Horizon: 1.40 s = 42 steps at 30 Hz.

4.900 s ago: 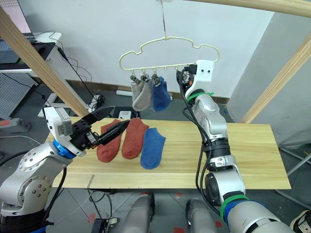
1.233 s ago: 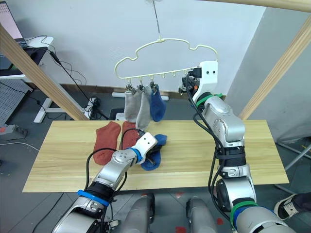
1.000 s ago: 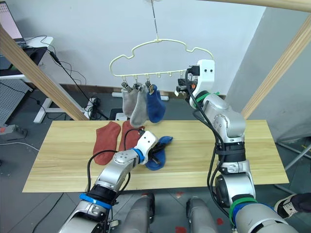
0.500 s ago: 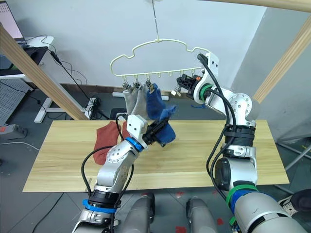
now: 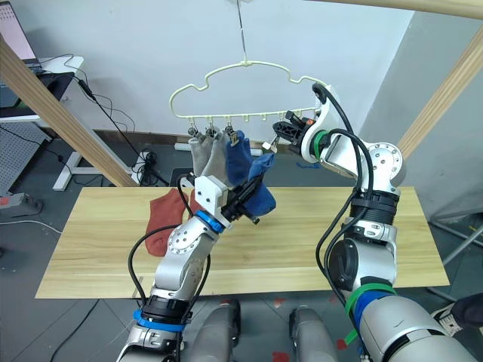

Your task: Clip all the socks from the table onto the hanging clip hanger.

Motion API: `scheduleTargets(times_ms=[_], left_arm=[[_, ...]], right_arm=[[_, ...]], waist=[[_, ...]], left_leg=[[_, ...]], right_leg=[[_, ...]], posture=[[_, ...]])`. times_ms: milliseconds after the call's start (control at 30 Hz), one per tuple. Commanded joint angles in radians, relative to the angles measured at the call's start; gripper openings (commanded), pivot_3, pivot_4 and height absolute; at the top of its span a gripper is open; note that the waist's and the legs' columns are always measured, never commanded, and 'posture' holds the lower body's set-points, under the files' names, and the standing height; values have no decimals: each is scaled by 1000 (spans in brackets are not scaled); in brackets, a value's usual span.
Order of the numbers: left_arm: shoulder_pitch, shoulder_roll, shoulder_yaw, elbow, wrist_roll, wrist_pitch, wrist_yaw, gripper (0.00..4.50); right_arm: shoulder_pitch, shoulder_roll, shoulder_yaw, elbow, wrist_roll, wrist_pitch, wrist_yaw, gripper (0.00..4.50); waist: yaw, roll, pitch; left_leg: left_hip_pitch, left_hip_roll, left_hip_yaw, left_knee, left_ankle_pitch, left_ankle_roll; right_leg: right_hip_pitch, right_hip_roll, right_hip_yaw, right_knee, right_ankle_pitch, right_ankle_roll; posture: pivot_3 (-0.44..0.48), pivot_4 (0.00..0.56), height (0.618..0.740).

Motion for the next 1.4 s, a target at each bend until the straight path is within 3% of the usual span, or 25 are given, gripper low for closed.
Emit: scheduleTargets(times_ms=[33,433,533,667,833,1033,1167,1300,1400], left_arm=[[-28,-19,1,-16,-11,-32,12,6],[-54,-22,-1,-8,-12,-42,13,6],[-59,-23,-6,-5,-10,-46,13,0],[-63,-19,-17,6,2,-57,8,0],[-69,-12,-18,9,-40,4,-26,1394],[-69,52,8,24,-83,85,-90,3252],[-68,114,42,10,-118,147,-123,4337],[-29,202,88,-73,-181,272,-144,4457],[16,281,127,-176,-215,402,-116,4457]], right_arm=[[29,0,-6,-5,1,43,-46,0],[54,-3,13,-44,19,67,-46,0],[57,-7,16,-48,26,72,-35,831],[60,-14,17,-57,33,69,-20,2390],[64,-58,-23,-134,86,132,-11,4225],[60,-38,-157,-289,191,276,-79,4238],[117,-19,-144,-437,218,324,-85,4238],[278,-84,63,-627,183,252,5,4238],[402,-141,236,-713,62,61,59,4238]], waist=[[0,0,0],[-1,0,0],[-1,0,0],[-3,0,0],[-5,1,0],[-12,1,1],[-26,1,1],[-34,1,1],[-37,2,1]], left_leg=[[0,0,0,0,0,0],[0,0,0,0,0,0],[0,0,0,0,0,0],[-1,0,0,0,0,1],[-11,1,0,0,0,1],[-14,1,0,0,0,1],[-14,1,0,-1,0,1],[-14,1,-1,-1,0,1],[-15,1,-1,-1,0,1]], right_leg=[[0,0,0,0,0,0],[0,0,0,0,0,1],[0,0,0,0,0,1],[-1,0,0,-1,0,0],[-11,1,1,1,1,-1],[-13,1,-1,0,2,-2],[-14,1,0,0,2,-2],[-14,1,0,0,0,0],[-14,1,0,0,0,1]], posture=[[30,281,740],[23,281,740],[23,281,740],[12,280,740],[5,281,740],[-16,279,740],[-15,284,740],[-9,286,740],[-9,286,740]])
